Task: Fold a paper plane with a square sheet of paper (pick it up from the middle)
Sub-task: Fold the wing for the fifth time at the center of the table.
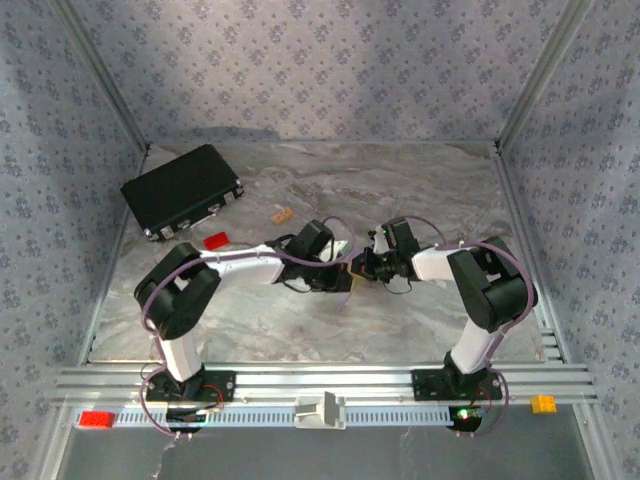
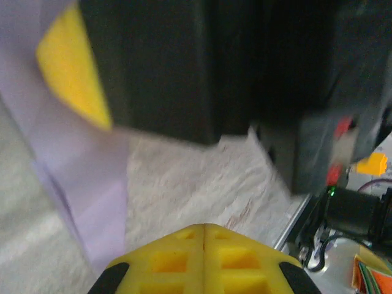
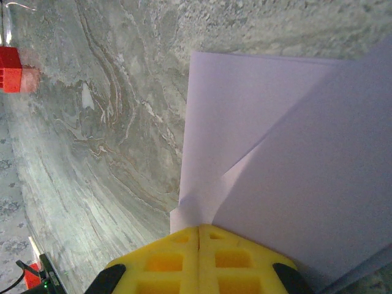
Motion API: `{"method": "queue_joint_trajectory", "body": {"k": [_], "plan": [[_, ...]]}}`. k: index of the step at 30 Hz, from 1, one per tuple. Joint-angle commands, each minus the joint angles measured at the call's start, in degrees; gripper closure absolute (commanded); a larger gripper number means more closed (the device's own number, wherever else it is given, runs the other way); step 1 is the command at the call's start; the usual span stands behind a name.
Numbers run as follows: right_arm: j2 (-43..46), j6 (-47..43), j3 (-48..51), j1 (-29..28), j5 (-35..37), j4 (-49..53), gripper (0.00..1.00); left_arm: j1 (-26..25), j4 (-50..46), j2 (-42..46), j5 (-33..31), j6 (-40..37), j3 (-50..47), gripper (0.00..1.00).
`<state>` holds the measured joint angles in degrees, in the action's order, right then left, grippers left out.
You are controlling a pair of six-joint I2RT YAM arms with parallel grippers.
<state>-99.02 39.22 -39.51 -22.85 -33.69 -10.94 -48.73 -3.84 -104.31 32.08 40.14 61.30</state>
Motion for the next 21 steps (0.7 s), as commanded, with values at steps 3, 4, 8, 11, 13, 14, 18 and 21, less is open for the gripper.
{"method": "queue_joint_trajectory", "body": {"k": [3,4,8,11,13,14,18,21], "plan": [[-1.54,0.26,1.98,0.69,5.09,4.28,0.95,0.28,-1.26,-5.80,-1.72,-0.30,2.86,0.96],[-1.57,0.37,2.09,0.66,5.04,3.98,0.95,0.30,-1.30,-6.44,-2.66,-0.45,2.71,0.96],[-1.66,0.50,2.13,0.57,4.91,3.81,0.95,0.48,-3.19,-8.24,-5.29,-0.25,1.96,0.97],[-1.45,0.42,2.27,0.63,5.02,3.78,0.95,0.43,-3.46,-7.84,-5.15,0.31,0.01,0.97],[-1.37,0.23,2.05,0.85,4.77,3.86,0.95,0.24,-2.33,-7.34,-4.68,1.26,-1.99,0.98],[-1.25,0.16,1.83,0.89,4.65,3.95,0.95,0.16,-1.51,-7.06,-4.34,1.97,-3.34,0.99],[1.22,-0.76,-0.04,2.05,4.52,5.54,0.95,-0.15,2.42,-5.67,-3.05,4.15,-7.35,1.00],[3.58,-1.77,-1.57,2.91,4.40,7.04,0.94,-0.18,2.67,-5.18,-2.85,4.12,-7.61,1.00]]}}
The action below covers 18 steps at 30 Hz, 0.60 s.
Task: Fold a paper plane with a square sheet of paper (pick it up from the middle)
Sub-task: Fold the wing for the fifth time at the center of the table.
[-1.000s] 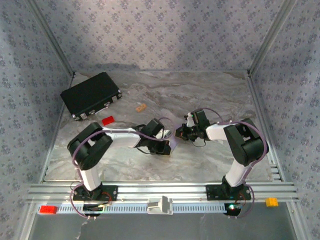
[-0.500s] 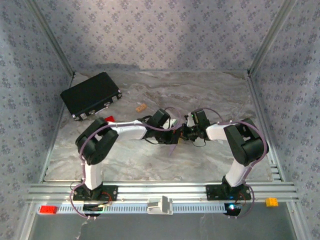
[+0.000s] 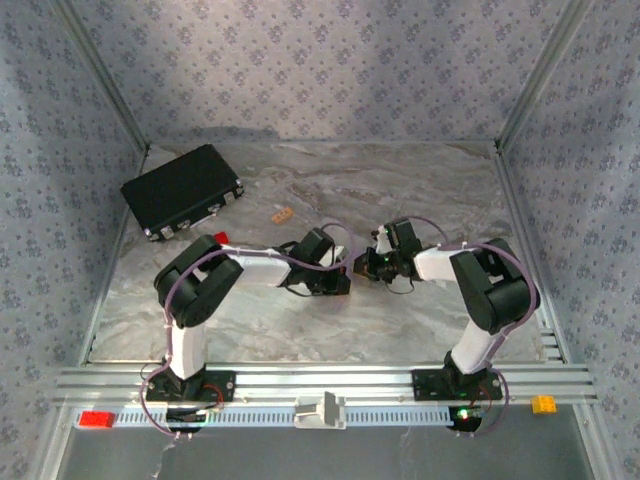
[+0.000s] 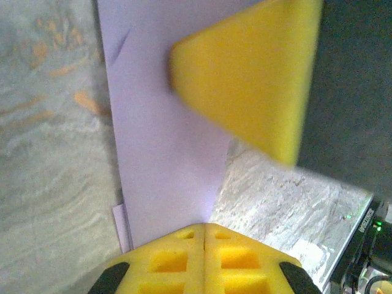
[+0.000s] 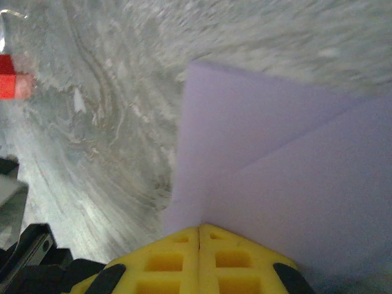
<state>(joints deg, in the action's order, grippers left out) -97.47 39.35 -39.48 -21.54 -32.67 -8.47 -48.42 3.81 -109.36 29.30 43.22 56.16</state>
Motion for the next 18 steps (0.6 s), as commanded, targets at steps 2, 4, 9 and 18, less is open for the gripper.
{"method": "queue_joint_trajectory", "body": {"k": [2,4,9,18], "plan": [[3.21,-2.23,-2.25,1.79,2.63,4.68,0.94,-0.47,-4.75,-0.15,0.40,0.77,-2.15,1.00],[3.61,-2.35,-2.37,1.33,0.89,3.76,0.94,-0.45,-4.27,-0.15,0.46,0.98,-2.15,1.00],[1.73,-2.09,-1.14,-1.19,0.24,1.79,0.93,-0.44,-3.81,-0.26,0.39,1.23,-2.34,1.00],[-2.08,-2.88,-2.19,6.48,1.39,2.45,0.94,-0.26,-3.38,-0.33,0.76,1.77,-2.53,1.00]]}}
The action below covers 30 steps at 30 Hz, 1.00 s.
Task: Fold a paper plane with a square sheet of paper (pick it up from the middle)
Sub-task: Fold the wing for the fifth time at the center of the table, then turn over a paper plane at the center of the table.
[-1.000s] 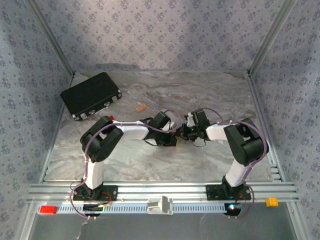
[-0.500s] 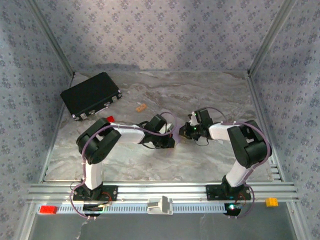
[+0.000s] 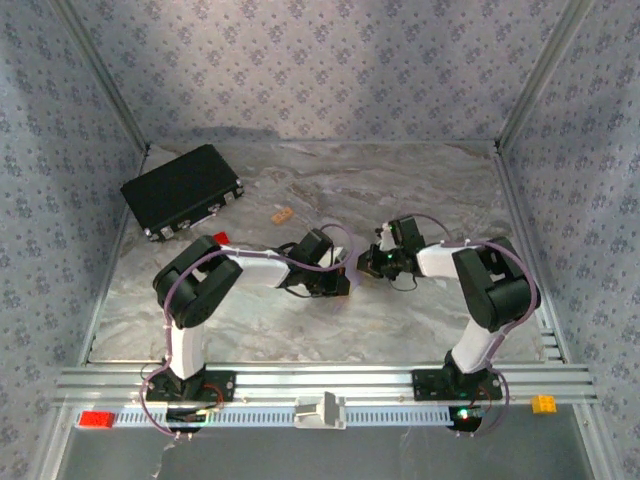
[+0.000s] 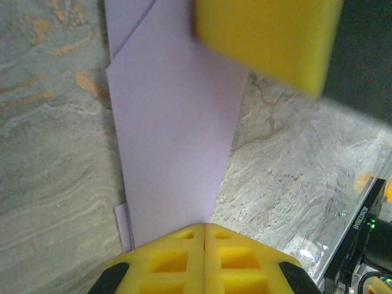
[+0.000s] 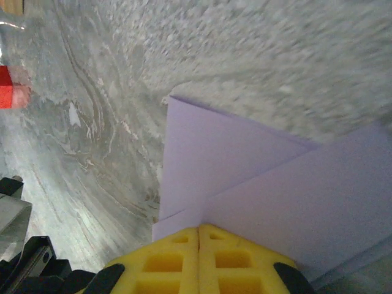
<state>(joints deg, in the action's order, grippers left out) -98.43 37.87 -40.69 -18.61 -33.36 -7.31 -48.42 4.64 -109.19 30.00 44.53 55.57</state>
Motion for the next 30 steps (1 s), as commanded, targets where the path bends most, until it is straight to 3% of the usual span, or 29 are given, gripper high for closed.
{"method": "queue_joint_trajectory", "body": {"k": [1,8,12,17,20,23,30], "plan": [[-1.38,-3.19,-1.97,4.72,1.99,2.11,0.94,-0.21,-4.20,-0.63,0.15,0.50,-1.89,1.00],[-1.93,-4.41,-5.98,10.36,0.19,4.40,0.93,-0.23,-3.44,-0.85,0.55,1.12,-1.94,1.00],[3.65,-3.21,-4.78,10.90,-0.15,4.73,0.92,-0.23,-2.38,-0.24,0.11,2.14,-2.19,1.00],[12.61,-2.35,-0.14,8.77,1.63,6.74,0.82,-0.84,1.01,1.52,-1.27,5.47,-1.92,0.99],[17.21,-0.22,3.90,6.58,2.67,7.59,0.74,-1.81,-1.39,5.12,-3.76,4.21,0.14,0.88],[22.34,1.72,8.25,3.58,5.72,8.81,0.68,-1.53,-5.57,9.72,-7.33,1.70,1.23,0.83],[30.87,7.10,15.46,-1.62,10.92,10.66,0.65,2.40,-5.33,13.24,-6.93,0.25,-2.52,0.79]]}}
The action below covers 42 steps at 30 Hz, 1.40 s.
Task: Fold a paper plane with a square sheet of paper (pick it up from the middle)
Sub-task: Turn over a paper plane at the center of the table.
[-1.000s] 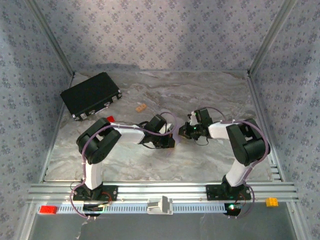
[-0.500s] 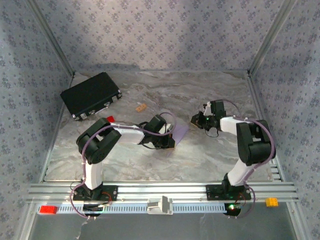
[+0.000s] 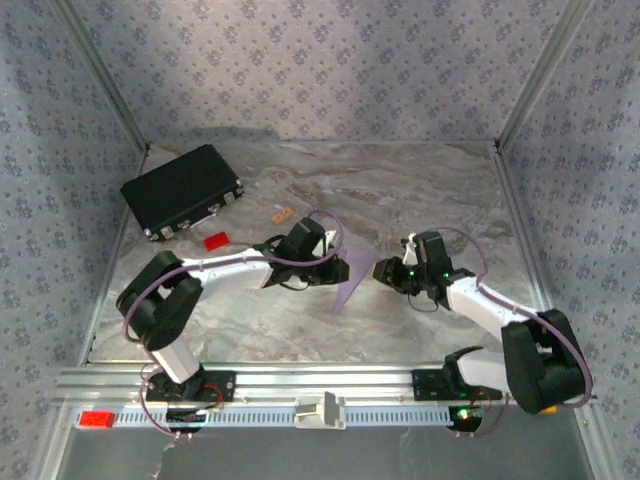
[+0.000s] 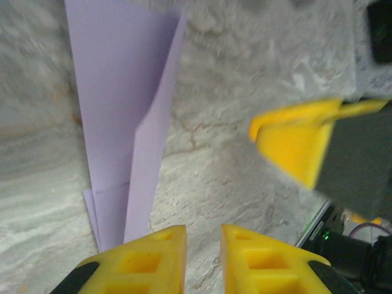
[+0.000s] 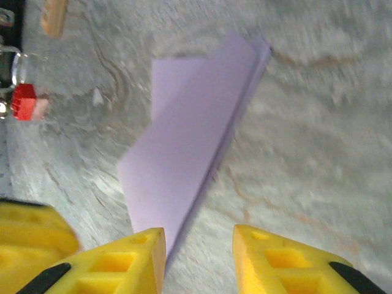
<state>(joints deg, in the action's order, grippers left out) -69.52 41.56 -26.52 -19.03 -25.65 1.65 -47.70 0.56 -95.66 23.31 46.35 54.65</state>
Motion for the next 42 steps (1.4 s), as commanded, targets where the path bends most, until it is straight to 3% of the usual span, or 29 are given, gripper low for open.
{"method": "queue_joint_trajectory", "body": {"k": [1,7,14,42], "plan": [[2.31,4.02,1.63,-1.86,3.65,1.80,0.65,2.49,-0.61,-0.98,0.85,-1.52,-1.90,0.79],[0.03,5.33,0.43,-5.63,4.11,0.31,0.67,3.93,0.32,-6.46,6.74,-2.49,0.42,0.80],[-4.51,4.95,-1.74,-8.30,4.14,-0.39,0.68,3.90,0.34,-8.74,9.44,-3.17,1.16,0.79],[-12.10,5.22,-3.35,-11.27,0.44,-5.27,0.72,2.82,-4.14,-13.77,12.07,-5.22,4.65,0.80]]}}
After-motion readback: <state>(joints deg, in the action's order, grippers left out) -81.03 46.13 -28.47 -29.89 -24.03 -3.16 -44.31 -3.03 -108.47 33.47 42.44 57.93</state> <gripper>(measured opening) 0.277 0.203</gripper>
